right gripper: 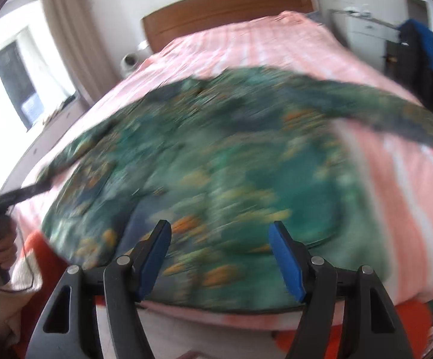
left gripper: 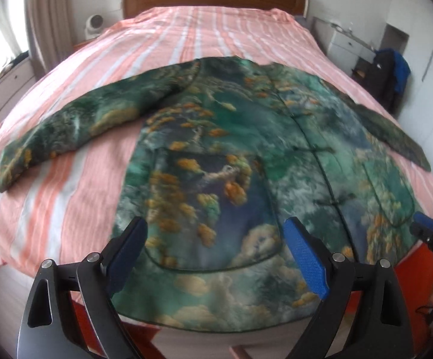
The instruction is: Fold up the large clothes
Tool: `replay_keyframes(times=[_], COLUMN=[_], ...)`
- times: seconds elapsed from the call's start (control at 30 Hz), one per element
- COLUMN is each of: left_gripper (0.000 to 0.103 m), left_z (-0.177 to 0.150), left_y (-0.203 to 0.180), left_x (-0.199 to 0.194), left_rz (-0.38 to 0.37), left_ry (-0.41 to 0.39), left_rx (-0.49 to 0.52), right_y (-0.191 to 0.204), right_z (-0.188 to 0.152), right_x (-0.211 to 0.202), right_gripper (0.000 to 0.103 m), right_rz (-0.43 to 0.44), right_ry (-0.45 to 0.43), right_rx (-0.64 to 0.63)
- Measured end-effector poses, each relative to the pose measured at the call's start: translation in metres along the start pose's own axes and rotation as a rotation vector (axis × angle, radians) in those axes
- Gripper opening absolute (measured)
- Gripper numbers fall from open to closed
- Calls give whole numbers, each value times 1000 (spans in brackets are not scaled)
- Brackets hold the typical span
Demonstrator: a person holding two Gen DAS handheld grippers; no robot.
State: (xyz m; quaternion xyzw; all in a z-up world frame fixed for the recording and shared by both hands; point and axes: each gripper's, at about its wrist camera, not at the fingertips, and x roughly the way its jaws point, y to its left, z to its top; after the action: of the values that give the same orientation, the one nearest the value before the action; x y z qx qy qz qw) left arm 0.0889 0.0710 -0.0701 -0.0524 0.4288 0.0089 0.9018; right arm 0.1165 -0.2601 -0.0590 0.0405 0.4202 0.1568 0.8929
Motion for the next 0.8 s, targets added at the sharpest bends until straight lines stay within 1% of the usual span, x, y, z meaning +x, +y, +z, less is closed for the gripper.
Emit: replay_keyframes(times=[0.1,0.13,0.2,0.27,0.37,0.53,0.63,0.8], left_gripper=[93,94,96,96,96,96,97,102], left_z=[-6,-8,-12,-16,-21,-31,-34,-36], left_y=[-9,-12,-15,-18,-23,-32,-32,-28], left_x=[2,3,6,13,28,42,50,58], left_rz=[-6,-6,0,14,38,55,68,73], left_ry=[-3,-6,-5,5,51,108,143,177], left_rx=[25,32,45,63,94,151,143,120], right_y=[15,19,23,24,19,19,20,19], right_z=[-5,-12,-16,-21,-23,-31,-33,-34], right_x=[4,2,-1,-3,-3,-6,-5,-6], right_gripper=[68,68,68,70,71,71,76,77], right_rz=[2,-4,-39,-56,-71,-61,-61,-63], right_ry=[26,30,29,29,30,29,25,16], right_rx=[-43,-55,-81,-88,-76,-45,-42,-40])
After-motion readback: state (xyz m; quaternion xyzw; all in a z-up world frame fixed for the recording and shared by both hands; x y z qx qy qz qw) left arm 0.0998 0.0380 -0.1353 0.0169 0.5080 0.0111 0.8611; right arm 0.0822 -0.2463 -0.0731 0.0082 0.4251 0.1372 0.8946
